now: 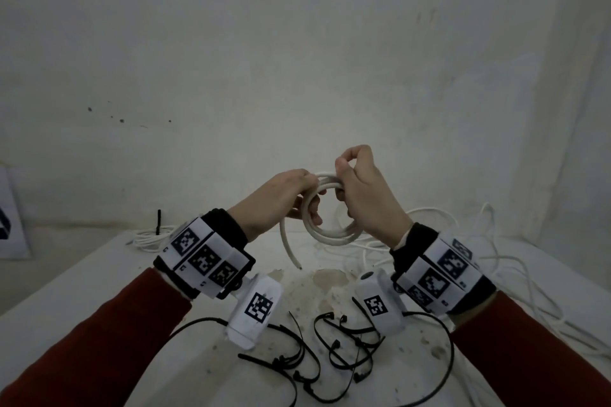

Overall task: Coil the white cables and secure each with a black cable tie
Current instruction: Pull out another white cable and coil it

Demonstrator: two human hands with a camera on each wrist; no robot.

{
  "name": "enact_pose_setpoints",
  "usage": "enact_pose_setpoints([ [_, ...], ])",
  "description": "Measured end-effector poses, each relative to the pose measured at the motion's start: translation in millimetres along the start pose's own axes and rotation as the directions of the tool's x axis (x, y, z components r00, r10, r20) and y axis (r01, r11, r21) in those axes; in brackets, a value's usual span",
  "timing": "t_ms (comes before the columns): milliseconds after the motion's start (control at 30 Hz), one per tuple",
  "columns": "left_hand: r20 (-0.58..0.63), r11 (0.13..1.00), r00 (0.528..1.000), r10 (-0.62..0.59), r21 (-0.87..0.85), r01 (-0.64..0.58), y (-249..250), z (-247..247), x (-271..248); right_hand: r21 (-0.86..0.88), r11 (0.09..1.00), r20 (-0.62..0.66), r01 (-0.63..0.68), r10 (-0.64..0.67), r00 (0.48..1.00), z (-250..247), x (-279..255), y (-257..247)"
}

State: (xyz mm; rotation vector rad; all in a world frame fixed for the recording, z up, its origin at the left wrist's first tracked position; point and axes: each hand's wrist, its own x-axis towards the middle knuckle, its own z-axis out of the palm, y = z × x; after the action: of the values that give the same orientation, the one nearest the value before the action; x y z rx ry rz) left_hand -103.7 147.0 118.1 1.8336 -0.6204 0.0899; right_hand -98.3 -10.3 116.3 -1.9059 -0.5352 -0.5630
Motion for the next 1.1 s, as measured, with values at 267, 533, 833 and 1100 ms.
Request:
enact_pose_setpoints([
  [267, -0.035, 0.989, 0.999, 0.027, 0.146, -0.022, 2, 12, 3, 0.027, 0.999, -0.066, 0.039, -0.037, 0.997, 9, 4, 5],
  [533, -0.450, 0.968, 0.887, 0.103, -0.159, -0.193, -13, -16, 14, 0.309, 0.896, 0.118, -0.317, 0.295, 0.948, 5, -19, 28],
  [833, -0.569, 0.789, 0.821, 0.047, -0.483, -0.380, -18, -5, 19, 0.897, 0.365, 0.143, -0.248, 0.293, 0.945, 40, -35, 25],
  [1100, -0.365, 0.703, 0.930, 0.036, -0.652, -0.283, -25, 16, 11, 0.912, 0.360, -0.031, -0.198, 0.541, 0.840, 40, -12, 30],
])
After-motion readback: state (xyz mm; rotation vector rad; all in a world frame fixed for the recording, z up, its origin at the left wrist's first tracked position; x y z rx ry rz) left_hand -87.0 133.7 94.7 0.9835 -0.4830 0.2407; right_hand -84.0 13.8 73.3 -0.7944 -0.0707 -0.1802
